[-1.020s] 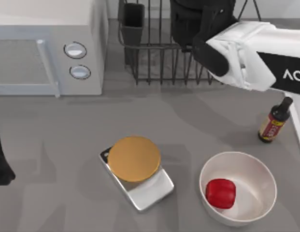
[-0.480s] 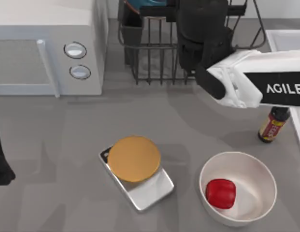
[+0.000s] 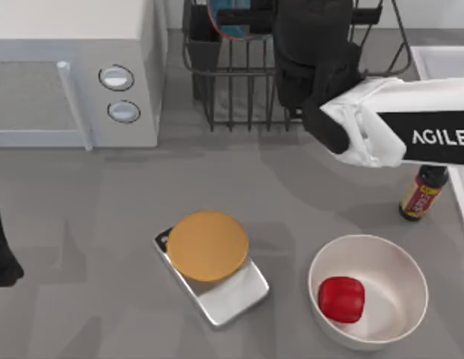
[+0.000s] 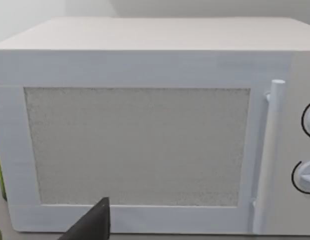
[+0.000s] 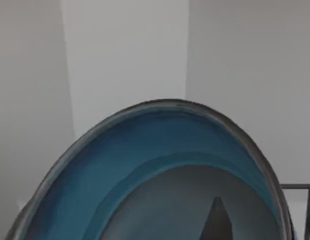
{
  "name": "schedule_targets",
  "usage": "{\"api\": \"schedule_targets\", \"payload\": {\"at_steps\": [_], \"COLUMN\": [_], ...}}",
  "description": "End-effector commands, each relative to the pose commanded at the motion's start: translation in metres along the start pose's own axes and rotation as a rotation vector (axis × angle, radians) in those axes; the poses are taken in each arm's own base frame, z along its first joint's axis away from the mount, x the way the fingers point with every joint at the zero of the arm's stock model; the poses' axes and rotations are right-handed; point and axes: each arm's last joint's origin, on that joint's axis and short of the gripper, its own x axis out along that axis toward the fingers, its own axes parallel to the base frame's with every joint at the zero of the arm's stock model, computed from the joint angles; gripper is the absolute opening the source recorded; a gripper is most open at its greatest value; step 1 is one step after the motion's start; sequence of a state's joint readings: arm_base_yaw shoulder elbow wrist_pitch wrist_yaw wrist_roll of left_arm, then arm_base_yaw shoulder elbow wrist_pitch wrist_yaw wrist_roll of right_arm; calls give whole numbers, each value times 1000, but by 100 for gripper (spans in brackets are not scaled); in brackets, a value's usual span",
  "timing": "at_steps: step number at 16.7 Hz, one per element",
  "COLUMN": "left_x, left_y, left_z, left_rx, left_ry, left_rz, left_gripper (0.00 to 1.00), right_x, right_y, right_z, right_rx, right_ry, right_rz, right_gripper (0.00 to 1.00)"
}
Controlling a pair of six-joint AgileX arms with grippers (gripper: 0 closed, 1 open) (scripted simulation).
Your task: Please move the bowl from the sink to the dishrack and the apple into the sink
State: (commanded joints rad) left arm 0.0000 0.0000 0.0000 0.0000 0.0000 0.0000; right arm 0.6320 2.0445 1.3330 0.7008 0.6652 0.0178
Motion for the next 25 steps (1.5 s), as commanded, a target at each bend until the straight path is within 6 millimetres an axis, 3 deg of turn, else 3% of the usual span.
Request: {"api": "schedule_targets", "payload": {"at_steps": [5, 16, 18, 21, 25], "left_x": [0, 0, 0, 0, 0], "left_y": [0, 0, 0, 0, 0], "left_z": [0, 0, 0, 0, 0], "left_rx": [0, 0, 0, 0, 0], "left_ry": [0, 0, 0, 0, 0], "left_rz": [0, 0, 0, 0, 0], "left_gripper": [100, 100, 100, 100, 100], "right_x": [0, -1, -3, -15, -59], "right_y": [0, -2, -16, -57, -130], "right_z": [0, 2, 13, 41, 75], "right_rx": [0, 2, 7, 18, 28], "right_ry": [0, -1, -1, 2, 22], "right_rz": [0, -1, -18, -51, -90], "right_gripper": [98, 100, 100, 100, 100]}}
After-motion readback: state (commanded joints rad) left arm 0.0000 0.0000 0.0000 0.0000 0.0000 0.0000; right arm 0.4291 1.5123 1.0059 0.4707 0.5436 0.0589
